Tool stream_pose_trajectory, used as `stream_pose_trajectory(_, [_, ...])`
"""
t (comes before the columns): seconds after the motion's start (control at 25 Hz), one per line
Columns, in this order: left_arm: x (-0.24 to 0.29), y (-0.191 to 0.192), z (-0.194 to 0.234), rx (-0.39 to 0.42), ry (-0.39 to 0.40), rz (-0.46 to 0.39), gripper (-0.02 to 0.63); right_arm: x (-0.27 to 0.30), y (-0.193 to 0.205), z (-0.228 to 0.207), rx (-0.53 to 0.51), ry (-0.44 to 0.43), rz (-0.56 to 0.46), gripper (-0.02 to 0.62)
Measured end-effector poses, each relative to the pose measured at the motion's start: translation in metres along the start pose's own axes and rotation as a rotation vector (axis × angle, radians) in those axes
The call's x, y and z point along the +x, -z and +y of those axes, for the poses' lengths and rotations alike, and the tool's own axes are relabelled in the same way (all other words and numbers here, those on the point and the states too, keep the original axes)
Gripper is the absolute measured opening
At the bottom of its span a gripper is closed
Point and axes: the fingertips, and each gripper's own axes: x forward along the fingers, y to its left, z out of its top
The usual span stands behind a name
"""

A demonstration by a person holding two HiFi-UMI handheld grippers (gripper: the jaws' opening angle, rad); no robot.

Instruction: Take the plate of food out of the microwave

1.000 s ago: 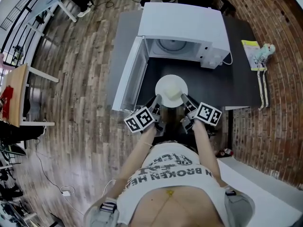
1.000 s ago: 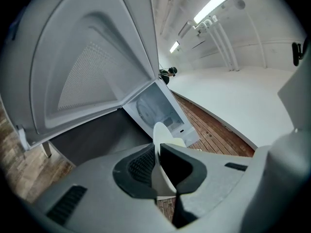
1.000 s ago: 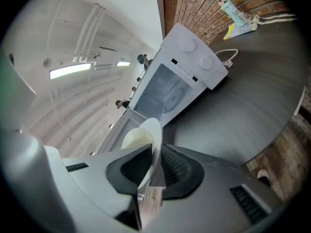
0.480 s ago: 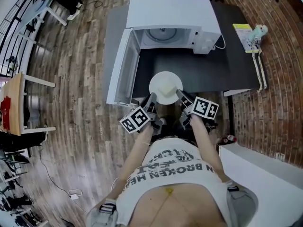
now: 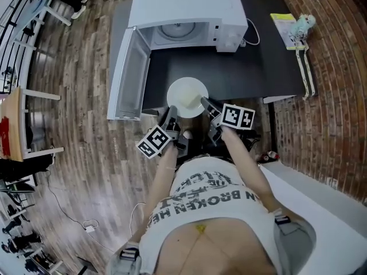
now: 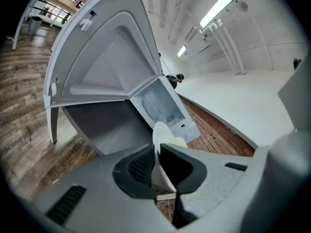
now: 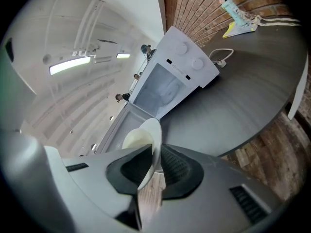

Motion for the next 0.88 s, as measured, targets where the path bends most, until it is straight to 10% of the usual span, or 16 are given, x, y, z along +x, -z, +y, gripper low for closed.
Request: stream_pose_trajectory(0.88, [-0.012,0.024,-0.003,-0.019,-0.051,-0.059,0.037,-0.013,0.008,-0.01,-0.011,-0.034,0.075,0.055])
